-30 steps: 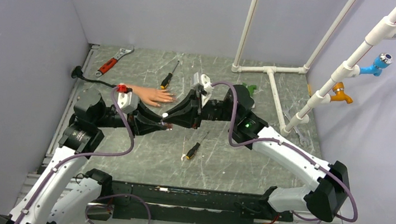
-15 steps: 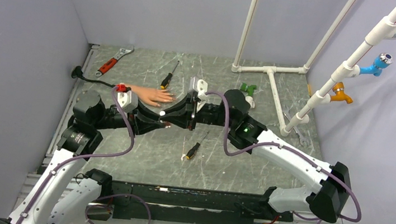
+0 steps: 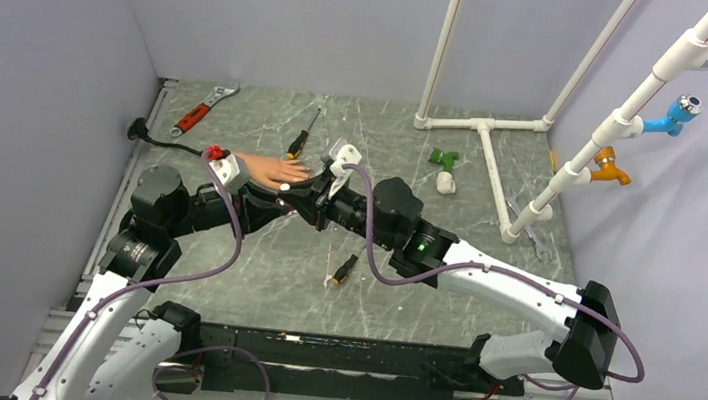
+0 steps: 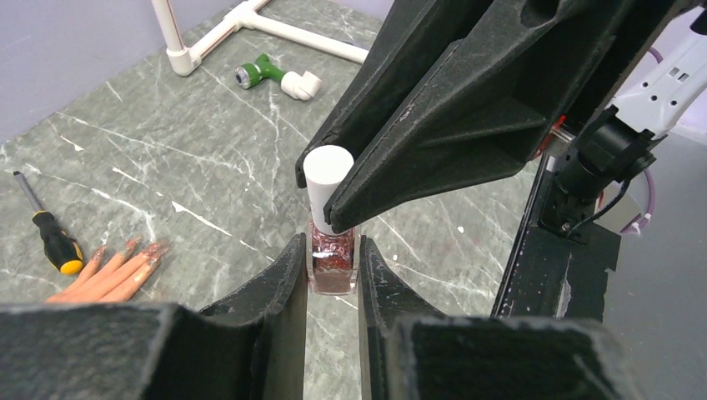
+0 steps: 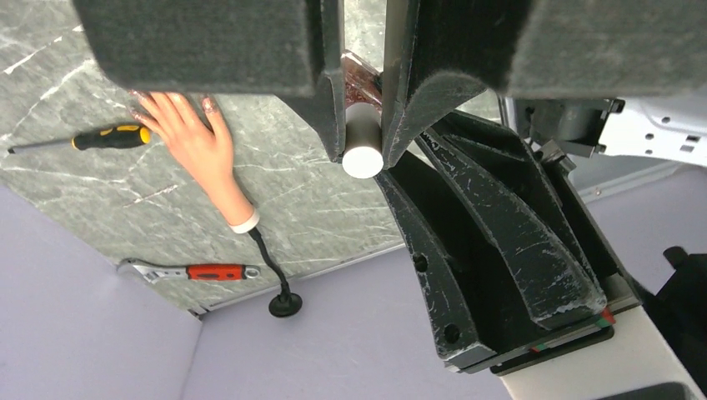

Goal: Paint the nails
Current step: Screw the nail polish bottle.

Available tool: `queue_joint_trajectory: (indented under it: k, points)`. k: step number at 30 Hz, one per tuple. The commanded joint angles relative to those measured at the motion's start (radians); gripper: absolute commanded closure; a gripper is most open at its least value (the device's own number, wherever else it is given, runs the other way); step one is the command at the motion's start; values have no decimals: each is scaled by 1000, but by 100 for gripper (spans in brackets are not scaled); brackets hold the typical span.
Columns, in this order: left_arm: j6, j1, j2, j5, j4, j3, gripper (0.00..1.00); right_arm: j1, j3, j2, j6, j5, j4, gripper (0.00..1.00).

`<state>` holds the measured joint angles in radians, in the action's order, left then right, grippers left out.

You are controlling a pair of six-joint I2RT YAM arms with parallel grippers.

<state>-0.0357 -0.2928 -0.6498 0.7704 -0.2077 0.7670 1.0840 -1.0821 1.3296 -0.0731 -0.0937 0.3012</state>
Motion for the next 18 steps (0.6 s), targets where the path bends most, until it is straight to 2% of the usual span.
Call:
queue_joint_trajectory:
  k: [1,4,13,18]
  points:
    - [24,2,13,-74,71,22,100,13,8,6,-59,119,-20,90]
    - [23,1,15,-91,62,22,100,14,-2,13,-69,124,-22,82]
    - [62,2,1,-100,44,29,100,13,-19,-14,-87,99,-21,44]
    - [66,0,-10,-98,32,35,100,4,3,-76,-74,67,-54,32]
